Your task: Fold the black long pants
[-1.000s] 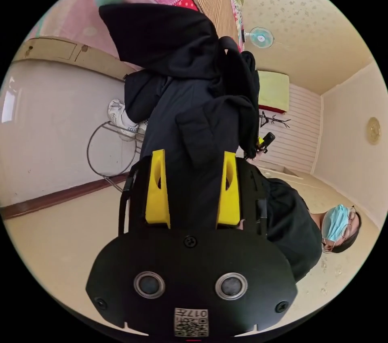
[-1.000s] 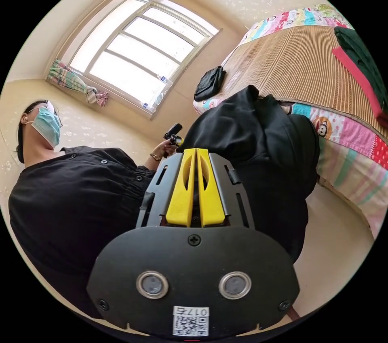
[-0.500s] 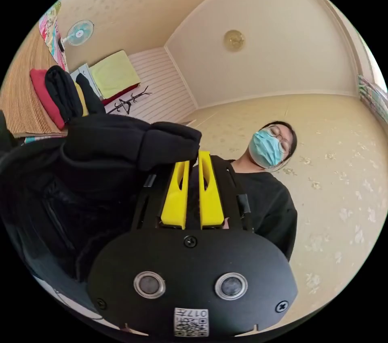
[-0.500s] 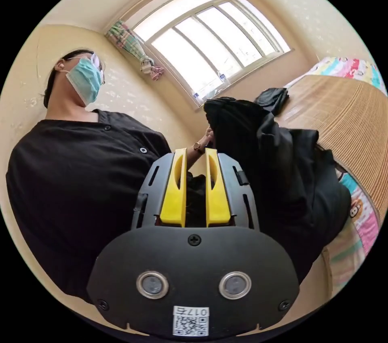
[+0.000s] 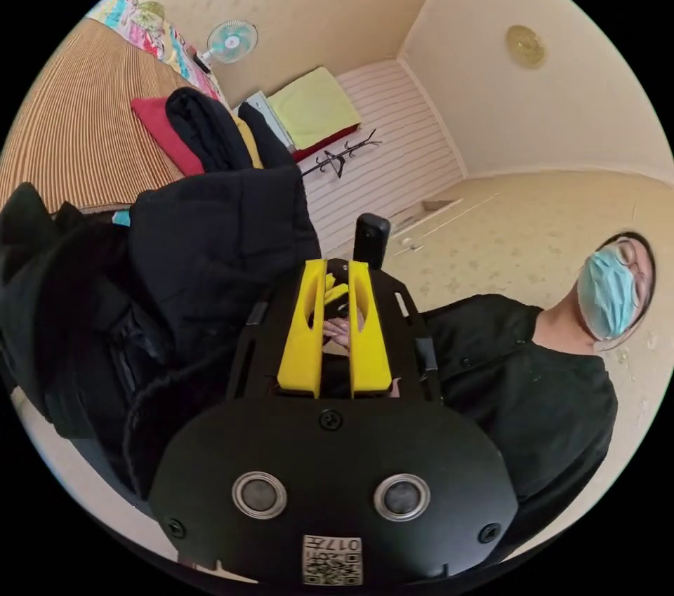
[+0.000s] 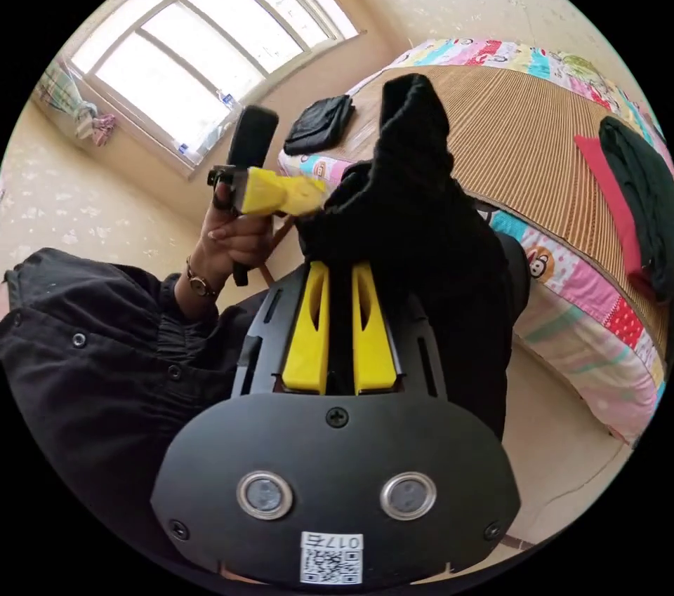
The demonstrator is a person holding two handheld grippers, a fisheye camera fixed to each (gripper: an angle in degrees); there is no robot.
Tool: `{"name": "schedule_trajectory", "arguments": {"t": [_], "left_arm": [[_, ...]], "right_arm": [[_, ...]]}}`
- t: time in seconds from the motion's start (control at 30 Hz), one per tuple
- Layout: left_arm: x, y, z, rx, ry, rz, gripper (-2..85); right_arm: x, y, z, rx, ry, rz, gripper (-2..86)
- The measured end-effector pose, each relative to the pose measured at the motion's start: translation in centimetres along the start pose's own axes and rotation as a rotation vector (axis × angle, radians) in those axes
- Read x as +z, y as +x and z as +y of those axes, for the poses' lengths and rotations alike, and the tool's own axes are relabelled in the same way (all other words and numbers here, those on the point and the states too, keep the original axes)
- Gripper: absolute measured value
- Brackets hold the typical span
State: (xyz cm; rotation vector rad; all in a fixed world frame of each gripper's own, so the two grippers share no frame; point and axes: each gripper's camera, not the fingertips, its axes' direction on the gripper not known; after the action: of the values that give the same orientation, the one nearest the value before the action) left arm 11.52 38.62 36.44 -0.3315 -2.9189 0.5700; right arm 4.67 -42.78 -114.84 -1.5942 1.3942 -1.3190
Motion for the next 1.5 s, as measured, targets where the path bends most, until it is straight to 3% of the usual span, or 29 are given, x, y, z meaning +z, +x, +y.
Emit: {"name": "schedule_trajectory", "arguments": {"t": [0.07,0.13,0.2,0.27,0.5,0.6,0.77,0.9,0.97,1.13,1.23,1.3,1.5], "left_arm": [[-3.6,0.5,1.9,0.011,0.108,0.006,6.3],[-6.9,1.0,3.9,-0.02,0.179,-0.125,8.7],[-9.6,1.6,6.6,-0.069,0.252,-0.402,13.4],[-9.5,0.8,7.8,-0.112,0.228,-0.472,15.2],[0.9,-6.5,7.8,-0.219,0.005,-0.411,16.2],[5.4,-7.7,6.3,-0.199,-0.059,-0.439,8.4],[12.6,-2.3,4.0,0.166,-0.178,-0.362,4.9],[18.3,-1.8,4.0,0.214,-0.266,-0.468,5.2],[18.9,-2.1,4.4,0.224,-0.286,-0.436,6.4],[14.9,-3.1,3.7,0.273,-0.214,-0.234,6.7],[10.9,-5.5,0.6,0.182,-0.119,-0.398,10.9],[10.0,-8.6,-3.5,0.116,-0.178,-0.486,17.2],[12.7,-17.3,-11.5,0.04,-0.284,-0.606,18.4]], "right_arm": [[-2.8,2.6,0.7,0.058,0.124,-0.029,4.1],[-6.3,6.7,1.6,0.179,0.249,-0.004,3.7],[-7.5,9.8,1.8,0.276,0.248,0.083,3.5],[-7.5,12.7,1.6,0.37,0.16,0.16,3.6],[-7.3,12.1,2.8,0.341,0.24,0.045,7.4],[-5.8,10.7,2.5,0.286,0.176,-0.073,12.1],[-4.5,10.6,1.6,0.218,0.126,-0.299,17.2],[-4.1,11.3,0.3,0.221,0.02,-0.281,14.0],[-4.2,12.0,0.4,0.248,-0.011,-0.186,10.3],[-6.5,13.9,2.8,0.206,0.084,-0.307,8.4],[-6.5,14.4,3.8,0.156,0.07,-0.379,8.7],[-6.0,14.3,4.1,0.133,0.05,-0.406,8.8],[-3.8,13.1,3.9,0.08,0.013,-0.463,9.9]]}}
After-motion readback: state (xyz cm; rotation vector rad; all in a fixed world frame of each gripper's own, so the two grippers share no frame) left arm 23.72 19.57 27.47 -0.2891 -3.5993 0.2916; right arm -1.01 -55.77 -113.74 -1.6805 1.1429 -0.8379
